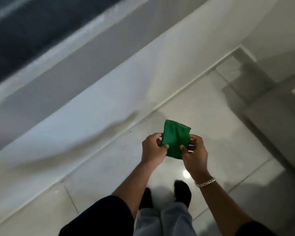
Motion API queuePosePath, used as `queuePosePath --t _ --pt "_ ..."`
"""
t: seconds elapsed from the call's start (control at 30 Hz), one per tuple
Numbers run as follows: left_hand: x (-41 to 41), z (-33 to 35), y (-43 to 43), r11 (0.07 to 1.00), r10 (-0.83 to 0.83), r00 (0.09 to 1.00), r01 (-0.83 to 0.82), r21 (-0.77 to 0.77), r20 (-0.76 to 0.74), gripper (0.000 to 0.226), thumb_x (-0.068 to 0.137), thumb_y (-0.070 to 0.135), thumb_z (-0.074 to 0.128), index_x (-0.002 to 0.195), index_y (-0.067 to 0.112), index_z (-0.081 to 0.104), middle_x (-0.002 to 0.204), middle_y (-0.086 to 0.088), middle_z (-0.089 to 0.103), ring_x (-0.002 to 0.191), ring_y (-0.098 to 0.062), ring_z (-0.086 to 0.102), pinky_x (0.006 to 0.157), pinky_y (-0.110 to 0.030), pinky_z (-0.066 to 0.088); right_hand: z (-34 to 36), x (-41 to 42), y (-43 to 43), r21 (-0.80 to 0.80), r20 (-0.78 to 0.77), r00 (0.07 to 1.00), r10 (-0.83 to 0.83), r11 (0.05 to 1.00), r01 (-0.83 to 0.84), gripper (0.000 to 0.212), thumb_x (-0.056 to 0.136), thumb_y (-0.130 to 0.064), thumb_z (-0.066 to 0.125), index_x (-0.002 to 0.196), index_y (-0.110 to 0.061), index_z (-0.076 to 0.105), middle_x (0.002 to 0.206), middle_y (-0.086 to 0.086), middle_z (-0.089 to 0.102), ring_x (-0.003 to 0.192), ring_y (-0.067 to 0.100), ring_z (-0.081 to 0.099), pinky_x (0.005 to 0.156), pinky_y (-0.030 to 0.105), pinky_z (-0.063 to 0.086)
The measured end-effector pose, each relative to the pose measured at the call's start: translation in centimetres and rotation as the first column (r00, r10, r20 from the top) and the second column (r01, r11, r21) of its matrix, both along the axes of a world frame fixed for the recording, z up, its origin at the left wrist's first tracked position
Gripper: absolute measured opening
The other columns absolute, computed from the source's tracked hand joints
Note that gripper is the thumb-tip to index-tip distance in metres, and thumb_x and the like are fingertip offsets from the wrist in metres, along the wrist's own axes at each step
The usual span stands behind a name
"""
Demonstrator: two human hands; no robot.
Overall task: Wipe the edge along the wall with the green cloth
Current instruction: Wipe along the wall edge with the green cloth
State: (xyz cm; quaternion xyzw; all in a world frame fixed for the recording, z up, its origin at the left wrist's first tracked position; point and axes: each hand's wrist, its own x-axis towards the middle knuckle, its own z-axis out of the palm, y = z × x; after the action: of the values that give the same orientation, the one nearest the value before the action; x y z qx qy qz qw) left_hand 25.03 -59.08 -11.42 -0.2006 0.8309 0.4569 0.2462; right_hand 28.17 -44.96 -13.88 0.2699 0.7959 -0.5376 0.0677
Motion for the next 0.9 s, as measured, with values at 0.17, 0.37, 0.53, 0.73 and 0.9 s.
queuePosePath --t 0.17,0.37,0.53,0.73,0.9 --pt "1.6 -13.5 -6.9 0.991 -0.027 0.999 0.023 -0.128 -0.029 0.040 0.082 0.006 0.067 0.122 0.013 0.067 0.104 -0.013 0.066 0.081 -0.017 0.056 0.074 -0.027 0.050 -12.7 1.0 -7.6 -0.009 0.070 0.996 0.059 0.998 -0.058 0.039 0.083 0.004 0.063 0.117 -0.010 0.049 0.091 -0.004 0.059 0.077 0.012 0.061 0.052 0.007 0.048" --pt "1.4 -27.4 -11.8 0.978 -0.042 0.986 0.007 -0.207 -0.164 0.033 0.085 0.003 0.064 0.116 0.011 0.070 0.101 -0.017 0.066 0.092 -0.028 0.061 0.080 -0.033 0.053 -26.1 0.8 -13.3 0.040 0.015 0.997 0.077 0.996 -0.078 0.041 0.081 0.002 0.064 0.117 -0.012 0.051 0.097 0.005 0.063 0.081 0.014 0.061 0.065 0.017 0.051" --pt "6.8 -34.3 -16.6 0.906 -0.058 0.905 -0.130 -0.404 -0.421 0.039 0.090 0.007 0.053 0.127 -0.001 0.060 0.121 -0.025 0.066 0.117 -0.039 0.058 0.100 -0.043 0.050 -30.9 1.0 -14.5 0.323 -0.020 0.993 0.114 0.941 -0.102 0.053 0.080 -0.020 0.071 0.126 -0.009 0.047 0.124 0.015 0.052 0.110 0.029 0.054 0.093 0.039 0.050" --pt "14.0 -38.1 -22.7 0.712 -0.431 0.877 0.186 -0.676 -0.212 0.060 0.098 0.025 0.032 0.156 0.009 0.023 0.167 -0.016 0.019 0.156 -0.033 0.012 0.125 -0.057 0.017 -34.2 -0.5 -15.1 0.715 0.127 0.592 0.796 0.340 -0.611 0.078 0.094 -0.059 0.035 0.152 -0.008 0.020 0.161 0.014 0.018 0.149 0.032 0.011 0.119 0.055 0.013" --pt "13.3 -38.7 -25.0 0.644 -0.459 0.876 0.211 -0.736 -0.150 0.082 0.094 0.051 0.033 0.157 0.004 0.011 0.168 -0.018 0.010 0.157 -0.031 0.007 0.127 -0.053 0.013 -35.8 -5.7 -14.1 0.794 0.143 0.688 0.711 0.333 -0.508 0.083 0.093 -0.061 0.031 0.152 -0.004 0.016 0.161 0.017 0.015 0.148 0.034 0.011 0.120 0.053 0.010"
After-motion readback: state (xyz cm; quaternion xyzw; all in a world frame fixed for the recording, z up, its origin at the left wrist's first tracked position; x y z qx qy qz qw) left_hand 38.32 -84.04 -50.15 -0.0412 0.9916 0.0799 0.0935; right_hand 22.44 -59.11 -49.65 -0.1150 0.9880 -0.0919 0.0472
